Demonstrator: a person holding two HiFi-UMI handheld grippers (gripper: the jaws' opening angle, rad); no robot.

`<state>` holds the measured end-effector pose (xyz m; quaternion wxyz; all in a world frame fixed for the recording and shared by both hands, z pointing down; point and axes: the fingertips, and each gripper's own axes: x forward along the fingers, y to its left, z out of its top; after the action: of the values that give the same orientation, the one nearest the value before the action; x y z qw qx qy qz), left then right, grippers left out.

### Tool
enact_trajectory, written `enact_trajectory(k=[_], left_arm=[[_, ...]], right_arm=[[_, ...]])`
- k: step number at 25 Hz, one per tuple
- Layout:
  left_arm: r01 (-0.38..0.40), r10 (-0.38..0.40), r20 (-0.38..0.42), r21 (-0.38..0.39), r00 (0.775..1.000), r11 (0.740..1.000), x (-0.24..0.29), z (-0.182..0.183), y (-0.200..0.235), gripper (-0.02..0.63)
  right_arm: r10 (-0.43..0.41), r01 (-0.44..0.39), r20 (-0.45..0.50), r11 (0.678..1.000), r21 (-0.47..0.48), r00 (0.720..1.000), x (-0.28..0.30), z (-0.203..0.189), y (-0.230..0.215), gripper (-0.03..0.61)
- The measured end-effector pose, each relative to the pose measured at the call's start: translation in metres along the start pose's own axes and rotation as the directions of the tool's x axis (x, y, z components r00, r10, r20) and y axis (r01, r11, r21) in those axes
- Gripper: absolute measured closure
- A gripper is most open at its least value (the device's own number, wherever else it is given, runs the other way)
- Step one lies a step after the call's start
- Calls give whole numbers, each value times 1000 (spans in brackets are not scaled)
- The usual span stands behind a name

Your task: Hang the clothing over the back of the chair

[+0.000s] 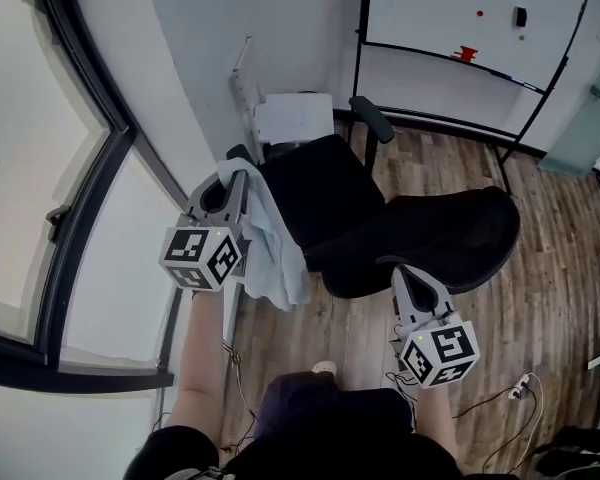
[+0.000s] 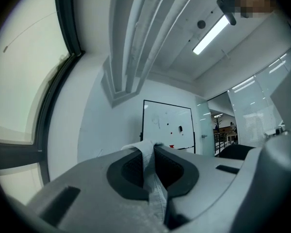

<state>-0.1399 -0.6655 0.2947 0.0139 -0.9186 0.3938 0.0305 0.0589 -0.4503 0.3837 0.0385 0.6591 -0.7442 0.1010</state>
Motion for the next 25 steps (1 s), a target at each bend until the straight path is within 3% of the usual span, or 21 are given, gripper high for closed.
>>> enact_trajectory(k=[6,14,25], left_arm=[[78,-81,47,73,996,994,81,43,-16,592],[112,-143,203,159,969,981,146,125,-52,592],[221,-239,145,132,960,966,150,103,-118,592]], right_arm=[[-28,28,2,1000,15,1000,-5,3,-4,577],[-57,57,14,998,29,998,-23,9,-13,578],[-71,70,30,997,27,997,-50,11,-26,578]])
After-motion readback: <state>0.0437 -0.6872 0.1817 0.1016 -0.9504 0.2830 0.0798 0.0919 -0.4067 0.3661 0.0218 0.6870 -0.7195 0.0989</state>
